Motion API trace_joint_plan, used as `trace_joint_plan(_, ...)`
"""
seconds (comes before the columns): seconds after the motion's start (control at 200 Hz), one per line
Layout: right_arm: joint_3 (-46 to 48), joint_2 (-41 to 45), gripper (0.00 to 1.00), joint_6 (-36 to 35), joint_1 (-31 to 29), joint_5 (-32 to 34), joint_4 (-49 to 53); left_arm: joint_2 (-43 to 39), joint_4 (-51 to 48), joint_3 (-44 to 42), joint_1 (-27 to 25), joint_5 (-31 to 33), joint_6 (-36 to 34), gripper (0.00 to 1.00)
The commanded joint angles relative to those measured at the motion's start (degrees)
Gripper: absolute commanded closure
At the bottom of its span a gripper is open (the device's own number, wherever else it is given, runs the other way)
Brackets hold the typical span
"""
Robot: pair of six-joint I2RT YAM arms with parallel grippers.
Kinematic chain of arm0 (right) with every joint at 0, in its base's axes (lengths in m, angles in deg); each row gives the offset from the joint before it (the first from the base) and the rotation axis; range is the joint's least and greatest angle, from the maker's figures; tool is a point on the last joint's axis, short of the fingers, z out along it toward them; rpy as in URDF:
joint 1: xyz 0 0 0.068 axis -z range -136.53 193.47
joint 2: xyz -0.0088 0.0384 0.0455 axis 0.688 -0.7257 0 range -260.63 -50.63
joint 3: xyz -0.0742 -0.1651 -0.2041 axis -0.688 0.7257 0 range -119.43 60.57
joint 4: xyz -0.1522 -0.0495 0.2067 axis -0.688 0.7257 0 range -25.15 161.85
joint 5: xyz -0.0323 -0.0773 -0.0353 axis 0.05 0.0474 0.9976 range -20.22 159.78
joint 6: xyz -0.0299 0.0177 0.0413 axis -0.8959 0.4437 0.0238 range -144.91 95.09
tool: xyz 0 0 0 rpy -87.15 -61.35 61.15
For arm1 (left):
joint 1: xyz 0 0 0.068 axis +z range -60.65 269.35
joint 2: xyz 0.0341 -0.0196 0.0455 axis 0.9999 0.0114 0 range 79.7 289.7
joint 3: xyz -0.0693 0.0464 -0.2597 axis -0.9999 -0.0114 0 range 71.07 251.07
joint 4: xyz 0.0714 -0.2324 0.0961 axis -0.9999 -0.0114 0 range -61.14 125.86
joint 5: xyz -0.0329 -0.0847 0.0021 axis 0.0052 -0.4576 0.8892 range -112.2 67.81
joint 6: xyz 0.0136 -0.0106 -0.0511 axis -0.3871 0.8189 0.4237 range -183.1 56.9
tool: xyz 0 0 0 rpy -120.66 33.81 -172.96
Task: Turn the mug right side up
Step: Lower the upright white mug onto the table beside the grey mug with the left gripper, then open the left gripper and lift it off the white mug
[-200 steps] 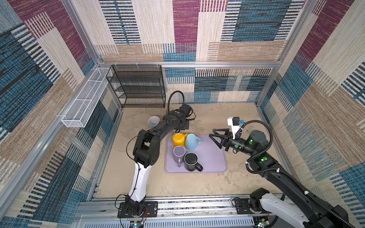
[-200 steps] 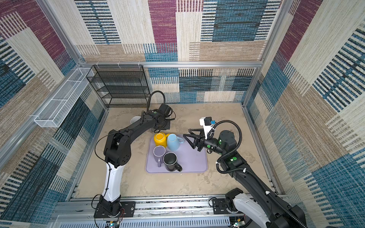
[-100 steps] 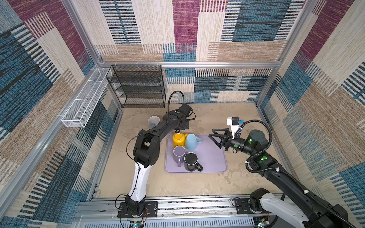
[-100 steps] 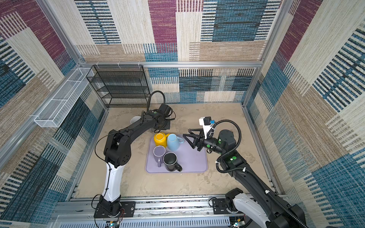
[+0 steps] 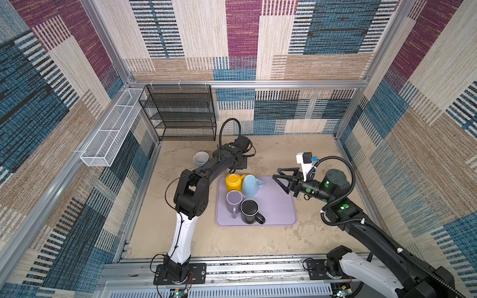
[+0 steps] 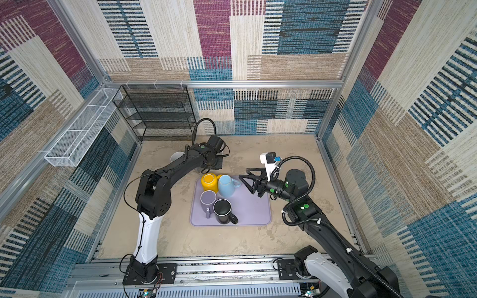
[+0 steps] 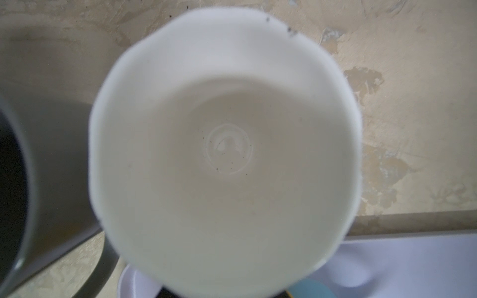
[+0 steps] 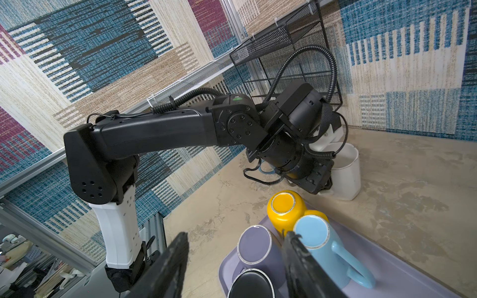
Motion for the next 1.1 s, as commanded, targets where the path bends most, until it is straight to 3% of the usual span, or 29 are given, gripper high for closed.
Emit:
trace_joint_plan(0.0,-0.65,-0.08,0.39,-0.17,0.12,-0.14,-0.81,-0.21,0.76,0.53,-0.01,1.09,1.58,0.7)
trace_joint_plan(0.265,-0.56,0.08,0.39,-0.09,0.06,-0.18,-0.85,0.01,0.65,1.06,0.05,1.51,1.45,0.64)
trace_joint_plan(0.841,-0.56,0.53,0.39,-0.61,0.14,0.29,0.03,3.39,-0.72,6.71,0.8,0.98,1.03,0.65)
trace_joint_plan(1.092,-0.3,0.12,0.39,-0.81,0.18,0.63,0.25,-0.24,-0.87,3.52,0.7,-0.91,0.81,0.65)
